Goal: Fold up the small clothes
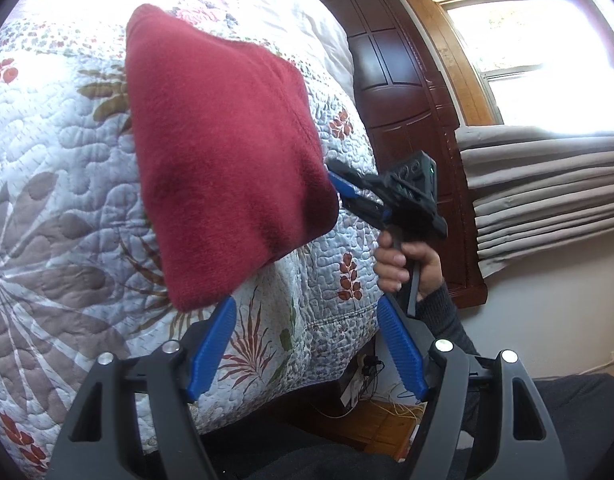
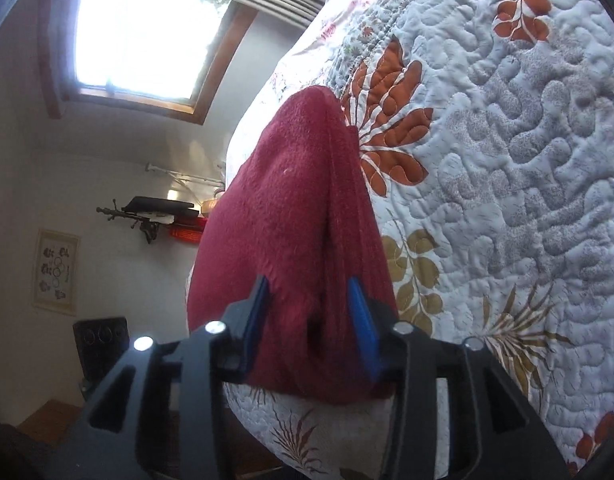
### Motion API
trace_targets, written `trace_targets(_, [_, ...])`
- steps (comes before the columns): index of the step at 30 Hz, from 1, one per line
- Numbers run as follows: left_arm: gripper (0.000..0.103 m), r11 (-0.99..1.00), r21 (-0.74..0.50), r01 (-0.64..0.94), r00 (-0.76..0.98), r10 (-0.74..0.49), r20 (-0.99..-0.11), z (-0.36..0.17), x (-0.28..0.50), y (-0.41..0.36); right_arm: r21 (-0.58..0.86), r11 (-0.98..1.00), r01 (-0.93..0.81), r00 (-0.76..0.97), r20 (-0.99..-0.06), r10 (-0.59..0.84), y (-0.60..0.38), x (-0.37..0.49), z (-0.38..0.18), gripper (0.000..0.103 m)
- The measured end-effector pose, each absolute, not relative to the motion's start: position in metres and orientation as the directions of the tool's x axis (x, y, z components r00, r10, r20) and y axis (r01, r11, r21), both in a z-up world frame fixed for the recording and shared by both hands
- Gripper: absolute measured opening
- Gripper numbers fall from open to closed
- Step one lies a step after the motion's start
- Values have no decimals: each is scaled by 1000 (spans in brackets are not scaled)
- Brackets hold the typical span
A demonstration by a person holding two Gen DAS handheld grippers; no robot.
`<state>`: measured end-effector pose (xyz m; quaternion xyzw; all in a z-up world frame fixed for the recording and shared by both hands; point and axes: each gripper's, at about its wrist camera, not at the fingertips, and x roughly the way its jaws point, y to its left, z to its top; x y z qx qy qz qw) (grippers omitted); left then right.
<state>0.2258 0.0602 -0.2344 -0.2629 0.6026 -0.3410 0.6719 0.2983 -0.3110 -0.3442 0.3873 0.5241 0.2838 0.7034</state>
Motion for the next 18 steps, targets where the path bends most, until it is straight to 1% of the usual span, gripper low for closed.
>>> trace_targets(1, [73,626,-767,139,46,-778,-627,-234,226,61,843,539,-8,280,-515,810,-310,290,-343,52])
trace_targets(3, [73,616,-778,128,51,-787,-615,-234,228,64,835,549,-33,255,-524,813,-306,273,-343,62])
trace_targets(5, [73,603,-790,111,52,-797,-602,-236,230,66,801,597,-36,238,-573,784,-302,262,-346,68])
trace_targets(6, [73,597,-796,100,51,-802,-595,-237,230,67,788,616,-13,243,-595,766,-303,257,-349,68])
trace_targets(7, [73,593,-800,91,55,-805,-590,-238,229,68,798,602,25,254,-588,768,-305,249,-351,68])
trace_targets(11, [75,584,-809,69,69,-811,-580,-240,225,73,894,412,176,324,-448,833,-304,214,-369,66])
trace_targets(14, [75,576,-816,44,61,-817,-573,-245,221,73,908,351,227,372,-414,831,-286,214,-384,64])
trace_targets(15, [75,575,-817,42,60,-818,-572,-246,221,72,919,315,238,403,-389,828,-284,216,-389,61])
trace_targets(16, [75,571,-820,42,57,-820,-569,-246,220,71,924,294,245,437,-376,817,-283,219,-390,61])
trace_targets(17, [75,566,-823,43,54,-824,-564,-246,220,70,923,289,255,464,-379,801,-283,222,-393,61])
trace_targets(18, [75,563,-826,43,52,-827,-560,-246,220,69,926,270,265,484,-370,793,-283,225,-397,51])
